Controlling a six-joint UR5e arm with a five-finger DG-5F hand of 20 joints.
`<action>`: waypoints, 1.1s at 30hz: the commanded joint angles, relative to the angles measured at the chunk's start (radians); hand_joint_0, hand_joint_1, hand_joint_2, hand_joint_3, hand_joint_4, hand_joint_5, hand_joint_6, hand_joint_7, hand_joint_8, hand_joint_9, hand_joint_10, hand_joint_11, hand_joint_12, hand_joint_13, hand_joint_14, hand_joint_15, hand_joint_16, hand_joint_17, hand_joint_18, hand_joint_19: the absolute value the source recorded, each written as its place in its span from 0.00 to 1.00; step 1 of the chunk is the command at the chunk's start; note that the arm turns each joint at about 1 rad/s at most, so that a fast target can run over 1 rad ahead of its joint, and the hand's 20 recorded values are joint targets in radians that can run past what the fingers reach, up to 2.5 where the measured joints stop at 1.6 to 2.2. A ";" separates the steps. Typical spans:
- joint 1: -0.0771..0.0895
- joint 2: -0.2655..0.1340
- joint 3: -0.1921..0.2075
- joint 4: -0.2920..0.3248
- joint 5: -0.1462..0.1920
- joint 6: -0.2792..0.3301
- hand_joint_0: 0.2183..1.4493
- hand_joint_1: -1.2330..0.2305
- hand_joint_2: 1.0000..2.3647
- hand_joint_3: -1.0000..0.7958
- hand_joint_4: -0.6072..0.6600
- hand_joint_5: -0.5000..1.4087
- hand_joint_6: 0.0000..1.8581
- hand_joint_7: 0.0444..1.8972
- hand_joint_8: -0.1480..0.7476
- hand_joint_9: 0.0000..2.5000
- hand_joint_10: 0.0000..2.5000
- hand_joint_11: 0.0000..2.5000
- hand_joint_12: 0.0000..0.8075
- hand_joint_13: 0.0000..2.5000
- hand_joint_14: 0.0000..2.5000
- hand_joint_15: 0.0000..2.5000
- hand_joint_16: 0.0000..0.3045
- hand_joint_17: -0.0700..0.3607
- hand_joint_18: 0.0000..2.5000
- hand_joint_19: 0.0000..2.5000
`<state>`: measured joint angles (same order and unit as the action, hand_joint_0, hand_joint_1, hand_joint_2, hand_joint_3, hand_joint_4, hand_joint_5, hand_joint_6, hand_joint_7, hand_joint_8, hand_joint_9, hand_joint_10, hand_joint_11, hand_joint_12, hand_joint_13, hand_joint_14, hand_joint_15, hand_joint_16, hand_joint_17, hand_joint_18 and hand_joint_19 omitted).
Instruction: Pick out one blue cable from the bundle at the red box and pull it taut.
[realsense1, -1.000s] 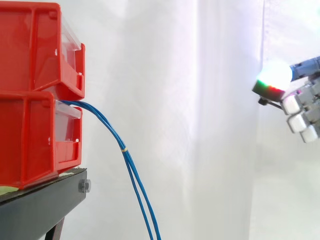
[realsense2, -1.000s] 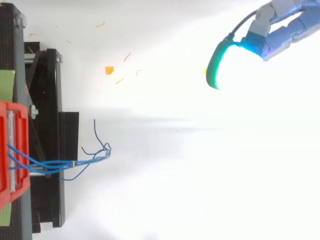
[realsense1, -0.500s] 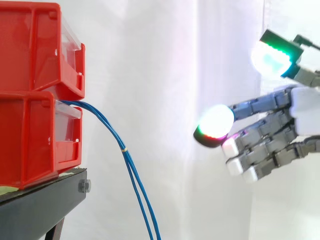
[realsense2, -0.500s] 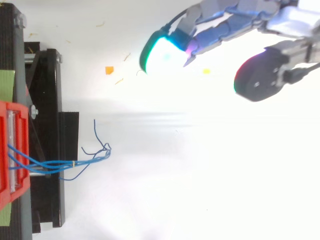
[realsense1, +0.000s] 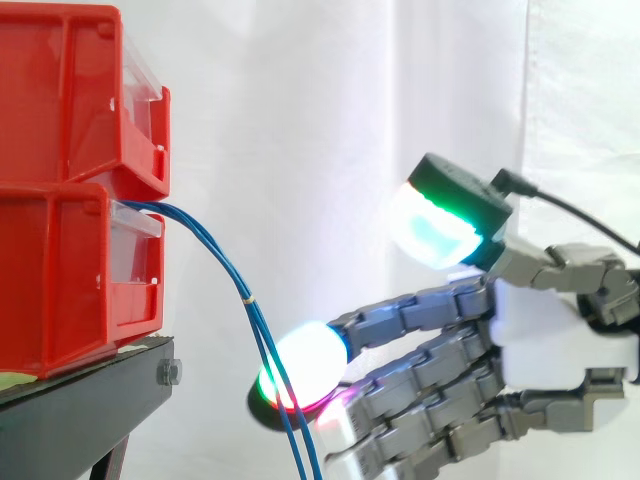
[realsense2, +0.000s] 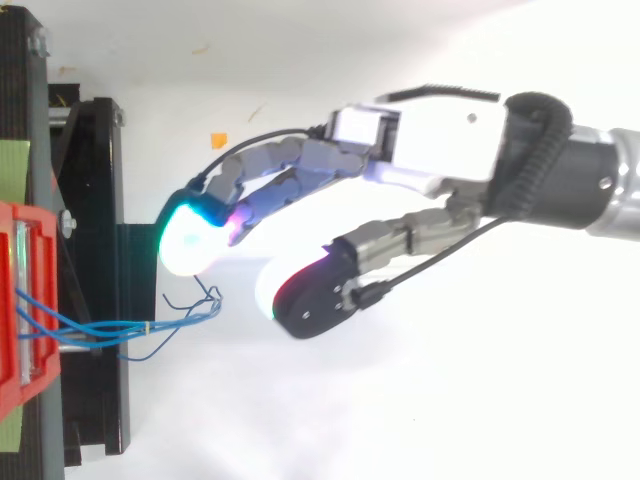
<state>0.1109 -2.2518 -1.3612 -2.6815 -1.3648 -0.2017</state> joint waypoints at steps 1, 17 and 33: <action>0.012 -0.034 0.033 0.025 0.019 -0.004 0.22 0.50 0.00 0.28 0.61 0.16 0.27 0.38 0.43 0.25 0.01 0.16 0.40 0.24 0.01 0.12 0.17 0.44 0.19 0.15; 0.050 -0.117 0.085 0.141 0.038 -0.010 0.23 0.49 0.00 0.28 0.62 0.17 0.27 0.43 0.43 0.27 0.01 0.19 0.40 0.26 0.01 0.14 0.17 0.43 0.20 0.16; 0.058 -0.135 0.086 0.201 0.035 -0.008 0.27 0.46 0.00 0.31 0.59 0.18 0.27 0.50 0.42 0.28 0.01 0.21 0.39 0.27 0.01 0.16 0.16 0.42 0.21 0.19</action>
<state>0.1689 -2.3867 -1.2752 -2.4828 -1.3288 -0.2118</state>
